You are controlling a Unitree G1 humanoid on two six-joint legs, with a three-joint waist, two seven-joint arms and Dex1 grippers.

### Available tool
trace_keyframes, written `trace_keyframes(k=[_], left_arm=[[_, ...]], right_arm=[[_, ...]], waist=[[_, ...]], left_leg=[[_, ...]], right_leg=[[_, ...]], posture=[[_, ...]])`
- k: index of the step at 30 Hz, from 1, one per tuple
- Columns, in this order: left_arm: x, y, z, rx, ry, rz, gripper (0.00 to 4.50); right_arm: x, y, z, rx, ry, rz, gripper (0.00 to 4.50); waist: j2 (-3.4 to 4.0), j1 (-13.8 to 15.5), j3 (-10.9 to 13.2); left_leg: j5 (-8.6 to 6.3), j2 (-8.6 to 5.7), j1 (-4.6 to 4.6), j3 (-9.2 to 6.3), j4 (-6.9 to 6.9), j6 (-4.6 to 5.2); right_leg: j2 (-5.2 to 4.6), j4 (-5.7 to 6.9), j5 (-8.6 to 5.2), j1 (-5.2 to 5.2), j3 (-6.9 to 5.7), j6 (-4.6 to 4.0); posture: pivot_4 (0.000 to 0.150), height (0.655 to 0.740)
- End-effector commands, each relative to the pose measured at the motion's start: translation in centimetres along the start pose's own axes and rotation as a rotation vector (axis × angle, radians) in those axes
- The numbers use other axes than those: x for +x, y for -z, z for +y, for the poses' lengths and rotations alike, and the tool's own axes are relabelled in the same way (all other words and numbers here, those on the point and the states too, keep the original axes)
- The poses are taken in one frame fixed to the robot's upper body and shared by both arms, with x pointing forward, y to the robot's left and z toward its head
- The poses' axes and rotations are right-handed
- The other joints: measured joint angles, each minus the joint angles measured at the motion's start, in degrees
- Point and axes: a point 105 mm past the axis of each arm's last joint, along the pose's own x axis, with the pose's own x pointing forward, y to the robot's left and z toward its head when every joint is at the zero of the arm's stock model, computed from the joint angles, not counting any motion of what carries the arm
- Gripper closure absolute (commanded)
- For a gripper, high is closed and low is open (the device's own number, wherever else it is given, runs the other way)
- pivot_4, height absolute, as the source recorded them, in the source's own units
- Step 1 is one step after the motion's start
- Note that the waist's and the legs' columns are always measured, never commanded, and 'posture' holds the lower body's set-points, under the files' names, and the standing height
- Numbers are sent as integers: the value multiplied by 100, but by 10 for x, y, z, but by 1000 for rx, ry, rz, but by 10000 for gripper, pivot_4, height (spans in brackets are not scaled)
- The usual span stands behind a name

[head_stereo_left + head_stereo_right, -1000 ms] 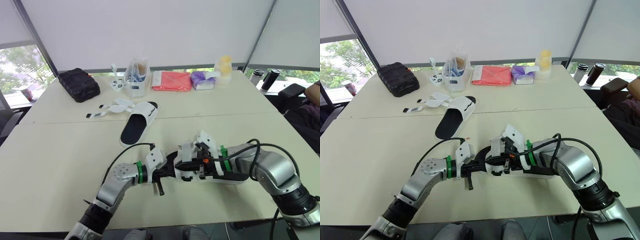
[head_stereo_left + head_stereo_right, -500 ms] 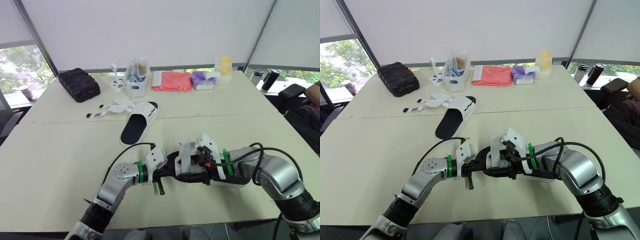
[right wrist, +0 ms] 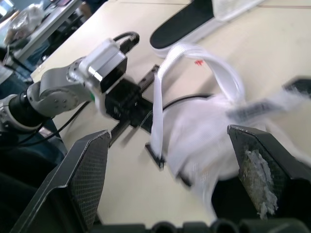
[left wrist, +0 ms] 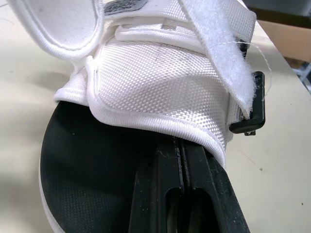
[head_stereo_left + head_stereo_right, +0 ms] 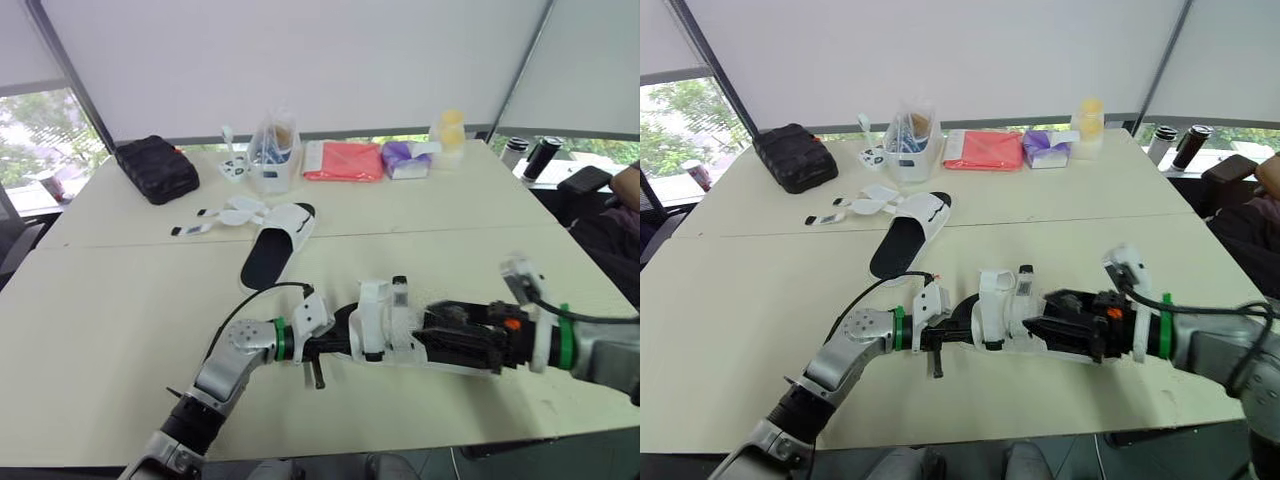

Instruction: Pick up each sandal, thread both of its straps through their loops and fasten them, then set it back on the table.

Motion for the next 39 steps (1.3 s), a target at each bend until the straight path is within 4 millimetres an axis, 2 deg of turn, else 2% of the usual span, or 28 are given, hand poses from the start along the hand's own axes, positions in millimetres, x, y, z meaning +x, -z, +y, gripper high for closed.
trace_keyframes(k=[1, 4, 6, 10, 21, 30, 33, 39], left_arm=[[-2, 31, -8, -60, 39, 112, 45000], [-1, 31, -9, -50, 65, 118, 45000], [-1, 31, -10, -47, 73, 121, 45000], [-2, 31, -8, -45, 69, 125, 45000], [-3, 32, -5, -59, 31, 119, 45000], [-2, 31, -4, -63, 22, 112, 45000], [-2, 31, -4, -64, 22, 110, 45000], [-1, 31, -3, -66, 22, 110, 45000]], right_arm=[[7, 26, 26, 29, -58, 65, 3386], [25, 48, 21, 52, -14, 79, 3386], [34, 53, 16, 52, 1, 70, 3386], [44, 52, 5, 78, 23, 10, 3386], [63, 39, 0, 136, -13, -84, 3386], [69, 31, 0, 211, 1, -184, 3386], [71, 31, -1, 242, 24, -216, 11238], [73, 34, -9, 286, 82, -243, 43236]], waist=[[1, -16, 1], [-3, -42, 2], [-3, -43, 3], [-2, -36, 2], [-3, -37, 3], [-2, -39, 3], [-1, -39, 2], [1, -39, 3]], left_leg=[[-1, 3, 1, 0, -1, 1], [-2, 1, 8, 21, -1, 2], [-2, 3, 13, 22, 3, 0], [-3, 2, 10, 19, 2, 0], [-4, 2, 9, 15, -2, 2], [-4, 2, 11, 15, -1, 2], [-4, 3, 11, 15, -1, 2], [-4, 2, 9, 15, -1, 2]], right_leg=[[2, 0, -1, 0, 0, 1], [-6, -1, -1, 1, 9, 4], [-4, -2, -17, 7, 9, 26], [-3, -2, -19, 3, 8, 32], [-1, -2, -11, 1, 9, 18], [-1, 1, -8, 0, 9, 14], [0, 1, -18, 0, 10, 30], [0, 1, -6, -3, 10, 10]], posture=[[1500, 7400], [1500, 7400], [1500, 7400], [1500, 7400], [1500, 7400], [1500, 7400], [1500, 7400], [1500, 7400]])
